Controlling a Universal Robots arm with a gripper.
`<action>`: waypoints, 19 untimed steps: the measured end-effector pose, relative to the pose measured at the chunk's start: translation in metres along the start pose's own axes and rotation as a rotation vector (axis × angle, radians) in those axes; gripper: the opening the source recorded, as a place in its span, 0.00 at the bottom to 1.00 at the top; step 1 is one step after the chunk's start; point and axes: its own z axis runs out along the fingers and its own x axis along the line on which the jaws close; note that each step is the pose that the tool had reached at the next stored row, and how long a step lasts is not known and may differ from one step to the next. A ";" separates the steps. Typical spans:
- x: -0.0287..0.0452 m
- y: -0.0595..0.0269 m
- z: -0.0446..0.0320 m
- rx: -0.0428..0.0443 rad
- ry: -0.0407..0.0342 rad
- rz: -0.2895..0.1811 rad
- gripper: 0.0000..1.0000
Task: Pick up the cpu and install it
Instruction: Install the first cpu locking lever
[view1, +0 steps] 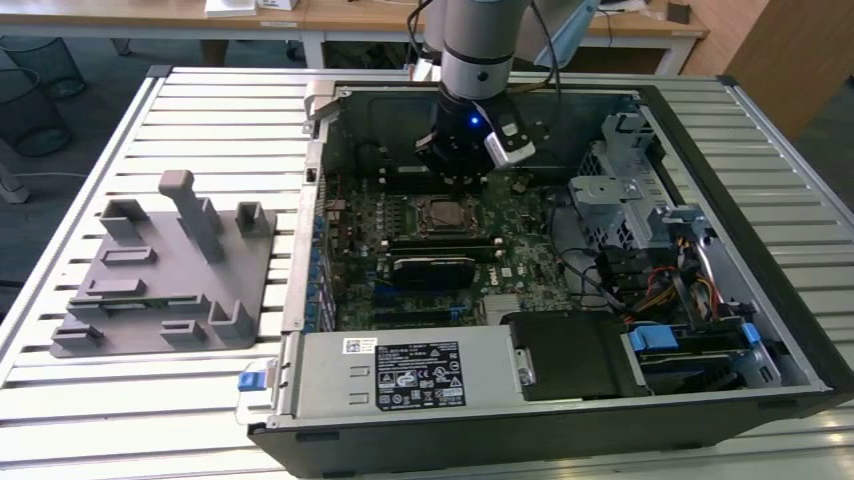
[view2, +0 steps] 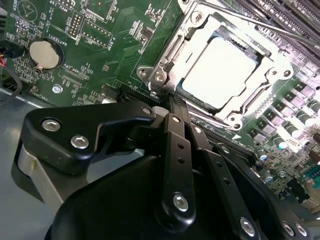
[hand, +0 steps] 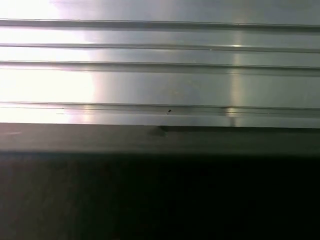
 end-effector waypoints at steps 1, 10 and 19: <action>0.0000 -0.0001 0.0006 0.0036 0.0009 0.000 0.11; 0.0000 -0.0003 0.0049 0.0117 0.0067 0.000 0.11; -0.0001 0.0004 -0.0059 0.0037 0.0079 0.000 0.11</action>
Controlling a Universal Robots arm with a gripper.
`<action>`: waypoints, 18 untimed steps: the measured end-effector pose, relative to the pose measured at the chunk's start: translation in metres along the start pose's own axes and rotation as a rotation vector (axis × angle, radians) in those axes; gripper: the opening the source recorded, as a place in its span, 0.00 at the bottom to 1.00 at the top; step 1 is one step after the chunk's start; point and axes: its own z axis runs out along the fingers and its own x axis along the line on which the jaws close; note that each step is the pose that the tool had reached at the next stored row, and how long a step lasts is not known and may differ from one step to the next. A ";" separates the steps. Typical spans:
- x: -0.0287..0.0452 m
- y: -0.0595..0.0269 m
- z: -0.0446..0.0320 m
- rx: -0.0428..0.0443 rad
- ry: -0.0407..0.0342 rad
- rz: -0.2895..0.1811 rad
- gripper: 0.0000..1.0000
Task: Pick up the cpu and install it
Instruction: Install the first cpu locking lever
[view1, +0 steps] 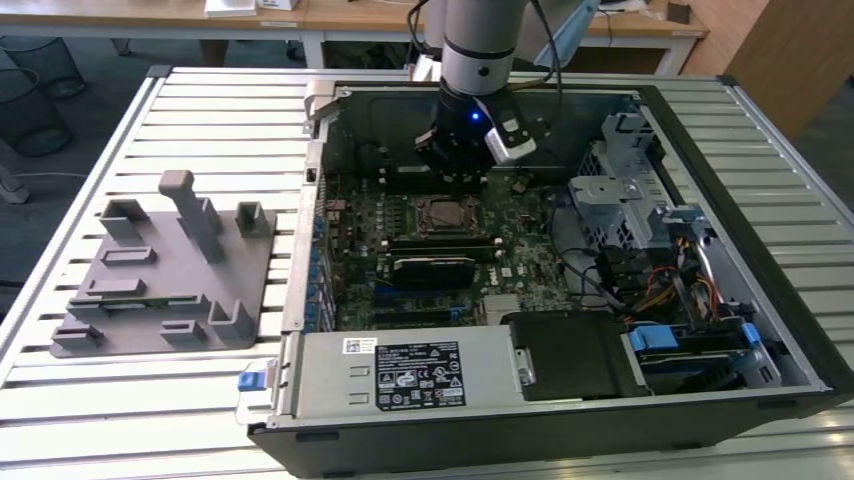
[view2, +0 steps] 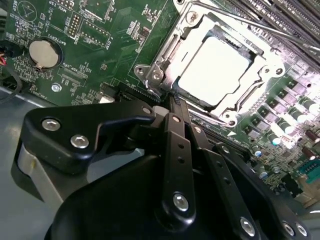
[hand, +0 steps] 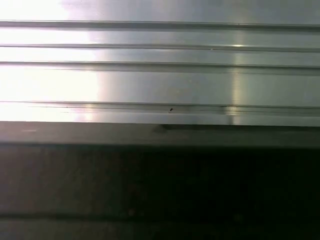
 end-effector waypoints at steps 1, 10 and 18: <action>0.0000 -0.0003 -0.0001 -0.0001 0.0001 0.000 0.11; 0.0001 -0.0036 -0.0001 -0.0007 0.0002 0.000 0.11; 0.0000 -0.0053 0.0002 -0.0008 0.0001 0.000 0.11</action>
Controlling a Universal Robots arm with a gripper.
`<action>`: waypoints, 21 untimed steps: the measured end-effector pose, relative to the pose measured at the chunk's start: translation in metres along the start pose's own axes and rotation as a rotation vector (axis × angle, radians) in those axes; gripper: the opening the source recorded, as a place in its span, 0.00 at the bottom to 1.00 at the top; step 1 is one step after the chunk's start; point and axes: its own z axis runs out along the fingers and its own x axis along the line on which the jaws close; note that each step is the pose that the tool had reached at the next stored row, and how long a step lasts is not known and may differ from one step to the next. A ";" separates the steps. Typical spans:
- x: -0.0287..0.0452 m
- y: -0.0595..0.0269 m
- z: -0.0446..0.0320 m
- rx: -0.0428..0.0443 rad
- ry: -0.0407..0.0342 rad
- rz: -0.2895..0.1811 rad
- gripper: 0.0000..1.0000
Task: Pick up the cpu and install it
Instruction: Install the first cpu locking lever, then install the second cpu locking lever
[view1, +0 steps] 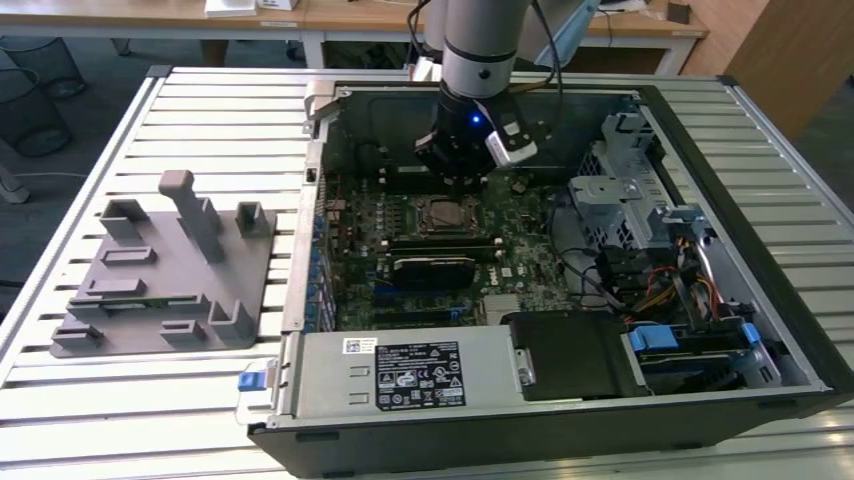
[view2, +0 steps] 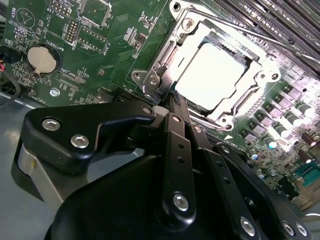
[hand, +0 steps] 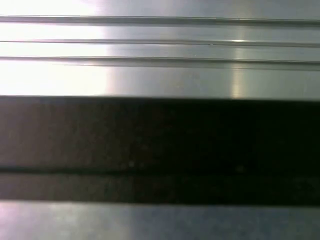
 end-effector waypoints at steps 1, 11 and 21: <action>0.0000 -0.0002 0.0000 -0.0001 0.0000 0.000 0.11; -0.0010 -0.0047 0.0000 0.0000 0.0000 0.000 0.11; -0.0017 -0.0104 0.0001 0.0000 0.0000 0.000 0.11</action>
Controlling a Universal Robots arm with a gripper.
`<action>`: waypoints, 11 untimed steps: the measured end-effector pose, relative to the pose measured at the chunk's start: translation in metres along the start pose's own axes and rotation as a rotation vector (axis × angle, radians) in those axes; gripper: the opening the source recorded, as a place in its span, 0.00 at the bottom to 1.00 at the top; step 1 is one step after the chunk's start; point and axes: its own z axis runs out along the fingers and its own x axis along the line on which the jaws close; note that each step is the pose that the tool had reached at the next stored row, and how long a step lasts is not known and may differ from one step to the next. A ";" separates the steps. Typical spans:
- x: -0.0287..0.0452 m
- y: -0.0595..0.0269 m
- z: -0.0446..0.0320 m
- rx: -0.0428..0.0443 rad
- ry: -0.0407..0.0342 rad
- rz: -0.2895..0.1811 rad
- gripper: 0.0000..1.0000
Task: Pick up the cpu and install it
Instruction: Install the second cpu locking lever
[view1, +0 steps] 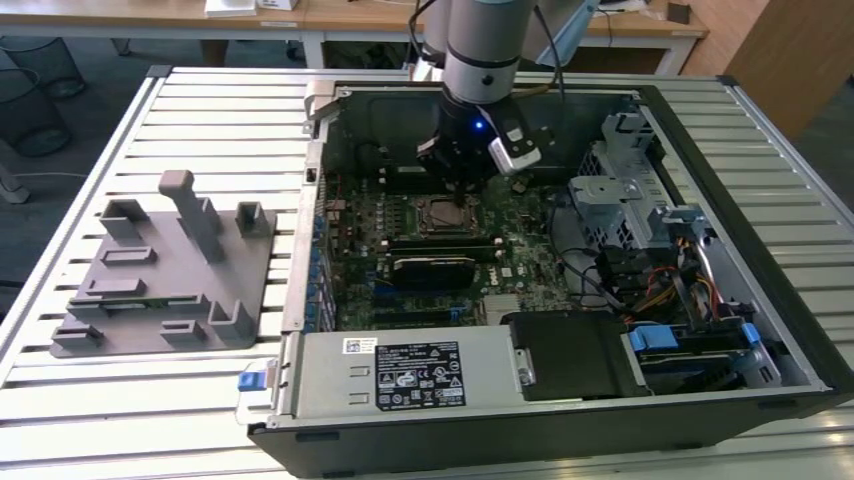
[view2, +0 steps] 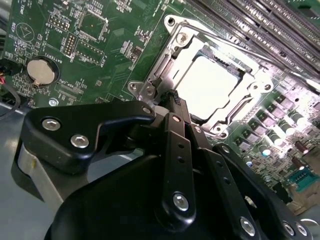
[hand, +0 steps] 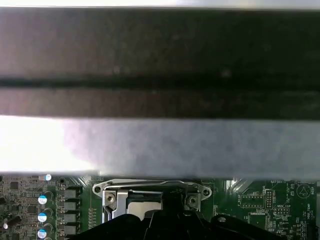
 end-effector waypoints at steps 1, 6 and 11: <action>0.0000 -0.0008 0.0000 0.0000 0.0000 0.000 0.11; 0.0000 -0.0041 0.0001 0.0000 0.0000 0.000 0.11; 0.0000 -0.0085 0.0003 0.0000 0.0000 0.000 0.11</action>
